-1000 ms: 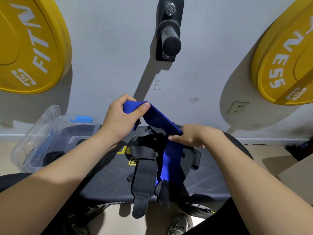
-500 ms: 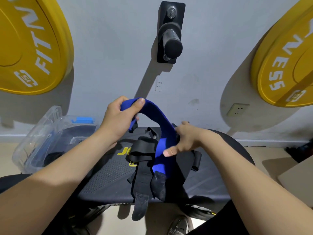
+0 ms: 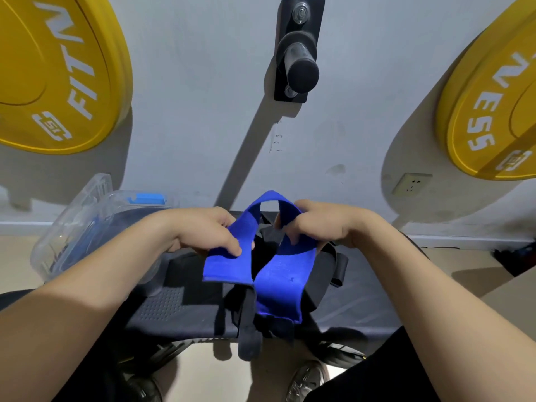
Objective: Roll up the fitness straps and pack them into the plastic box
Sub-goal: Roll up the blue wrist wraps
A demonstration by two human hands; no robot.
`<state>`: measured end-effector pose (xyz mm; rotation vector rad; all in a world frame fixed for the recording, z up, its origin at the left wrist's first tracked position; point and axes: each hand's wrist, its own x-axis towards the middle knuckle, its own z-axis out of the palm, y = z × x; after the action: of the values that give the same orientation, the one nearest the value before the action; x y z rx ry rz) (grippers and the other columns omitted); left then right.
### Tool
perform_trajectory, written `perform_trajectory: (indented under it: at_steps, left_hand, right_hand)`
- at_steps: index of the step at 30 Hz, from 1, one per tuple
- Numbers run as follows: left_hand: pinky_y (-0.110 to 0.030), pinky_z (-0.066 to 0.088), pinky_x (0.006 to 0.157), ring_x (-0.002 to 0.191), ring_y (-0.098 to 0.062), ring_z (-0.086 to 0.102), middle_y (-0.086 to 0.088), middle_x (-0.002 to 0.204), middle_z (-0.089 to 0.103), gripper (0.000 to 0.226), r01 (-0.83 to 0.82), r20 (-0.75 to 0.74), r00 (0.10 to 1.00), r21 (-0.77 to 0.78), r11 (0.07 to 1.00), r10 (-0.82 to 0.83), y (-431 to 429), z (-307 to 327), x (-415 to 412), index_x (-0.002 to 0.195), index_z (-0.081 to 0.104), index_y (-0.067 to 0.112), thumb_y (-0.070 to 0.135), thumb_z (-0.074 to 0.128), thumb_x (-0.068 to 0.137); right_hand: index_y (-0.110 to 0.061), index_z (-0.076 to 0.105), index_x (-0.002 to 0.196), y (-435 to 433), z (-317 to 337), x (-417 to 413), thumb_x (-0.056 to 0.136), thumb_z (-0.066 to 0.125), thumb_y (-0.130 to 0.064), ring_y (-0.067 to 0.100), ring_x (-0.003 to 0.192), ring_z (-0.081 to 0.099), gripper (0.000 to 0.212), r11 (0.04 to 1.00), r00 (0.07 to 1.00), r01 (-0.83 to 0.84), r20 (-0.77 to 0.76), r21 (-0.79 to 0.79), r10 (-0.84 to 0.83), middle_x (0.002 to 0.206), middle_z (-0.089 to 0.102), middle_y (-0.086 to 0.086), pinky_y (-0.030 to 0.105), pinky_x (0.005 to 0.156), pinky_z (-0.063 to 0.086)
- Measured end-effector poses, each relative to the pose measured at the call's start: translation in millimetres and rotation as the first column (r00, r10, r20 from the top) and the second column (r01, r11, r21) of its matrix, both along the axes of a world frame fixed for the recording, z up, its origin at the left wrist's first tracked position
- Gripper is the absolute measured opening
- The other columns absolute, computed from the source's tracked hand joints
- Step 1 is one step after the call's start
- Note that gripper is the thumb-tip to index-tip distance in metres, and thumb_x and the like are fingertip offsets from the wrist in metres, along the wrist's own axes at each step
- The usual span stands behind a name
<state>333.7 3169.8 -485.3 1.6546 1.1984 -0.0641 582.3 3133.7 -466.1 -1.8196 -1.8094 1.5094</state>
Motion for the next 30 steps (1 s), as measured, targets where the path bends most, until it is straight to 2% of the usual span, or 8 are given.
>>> perform_trajectory:
  at_steps: [4,7,11,15,19,22,25,30]
  left_hand:
    - [-0.036,0.058,0.106,0.121,-0.019,0.074,0.003,0.13,0.077,0.064,0.082,0.319,0.946,-0.048,0.995,-0.063,-7.5,9.7,1.9,0.144,0.058,0.033,0.006,0.078,0.09]
    - [-0.035,0.056,0.098,0.107,-0.021,0.074,-0.007,0.12,0.074,0.083,0.086,0.412,0.908,0.002,0.996,-0.079,-10.2,13.3,2.9,0.149,0.054,0.035,0.01,0.084,0.076]
    - [-0.038,0.049,0.085,0.085,-0.02,0.06,-0.009,0.09,0.06,0.074,0.268,0.212,0.945,-0.071,0.961,-0.248,-9.4,18.0,-7.5,0.14,0.063,0.038,0.022,0.089,0.072]
    - [-0.034,0.05,0.08,0.075,-0.015,0.065,0.004,0.076,0.069,0.054,0.387,-0.048,0.911,-0.242,0.89,-0.41,-18.8,10.1,-7.9,0.12,0.075,0.013,0.026,0.082,0.067]
    - [-0.034,0.06,0.082,0.082,-0.018,0.074,-0.002,0.09,0.079,0.067,0.432,-0.231,0.837,-0.276,0.858,-0.496,-27.4,-2.9,-5.9,0.117,0.072,0.008,0.043,0.095,0.065]
    - [-0.043,0.063,0.099,0.1,-0.025,0.079,-0.009,0.111,0.083,0.07,0.405,-0.167,0.871,-0.291,0.867,-0.462,-30.3,-16.2,-4.1,0.12,0.074,0.009,0.061,0.088,0.076]
    - [-0.043,0.06,0.1,0.091,-0.02,0.077,-0.008,0.106,0.083,0.065,0.356,-0.122,0.915,-0.199,0.913,-0.384,-36.3,-30.9,0.2,0.106,0.079,0.01,0.071,0.08,0.084]
    - [-0.046,0.058,0.108,0.11,-0.031,0.078,-0.011,0.112,0.083,0.042,0.322,-0.071,0.938,-0.19,0.927,-0.34,-31.6,-40.0,-3.6,0.111,0.082,0.009,0.044,0.088,0.089]
  right_hand:
    - [-0.009,0.071,0.098,-13.6,-1.2,-14.6,0.08,0.066,-0.032,0.038,0.087,0.076,0.029,0.995,0.995,-0.096,-0.042,-0.004,0.095,0.093,0.08,0.012,0.047,0.082,0.061]
    - [-0.014,0.064,0.092,-21.1,-10.0,-29.2,0.066,0.072,-0.054,0.027,0.082,0.074,0.048,0.986,0.994,-0.109,0.027,0.123,0.106,0.086,0.078,0.011,0.04,0.075,0.047]
    - [-0.009,0.071,0.101,-32.5,-17.1,-36.6,0.069,0.085,-0.055,0.017,0.08,0.069,0.057,0.973,0.971,-0.23,0.078,0.021,0.227,0.085,0.07,-0.001,0.037,0.075,0.05]
    - [-0.017,0.069,0.111,-37.9,-19.3,-35.0,0.079,0.091,-0.046,0.005,0.074,0.07,0.049,0.869,0.854,-0.446,0.189,-0.216,0.485,0.084,0.072,-0.011,0.032,0.073,0.063]
    - [-0.024,0.069,0.109,-39.9,-23.9,-38.0,0.07,0.095,-0.053,0.005,0.084,0.073,0.056,0.822,0.746,-0.511,0.344,-0.253,0.57,0.098,0.073,-0.008,0.03,0.077,0.061]
    - [-0.023,0.067,0.107,-43.0,-36.8,-46.9,0.063,0.098,-0.051,0.02,0.095,0.075,0.061,0.874,0.816,-0.471,0.319,-0.118,0.482,0.105,0.077,0.0,0.031,0.077,0.059]
    - [-0.022,0.065,0.105,-44.4,-42.7,-54.0,0.054,0.098,-0.066,0.021,0.095,0.074,0.075,0.898,0.861,-0.438,0.265,-0.046,0.434,0.104,0.077,0.001,0.036,0.084,0.061]
    - [-0.018,0.076,0.103,-31.8,-48.4,-40.8,0.07,0.101,-0.043,0.009,0.084,0.074,0.048,0.891,0.868,-0.424,0.209,-0.163,0.451,0.091,0.081,-0.01,0.023,0.08,0.057]
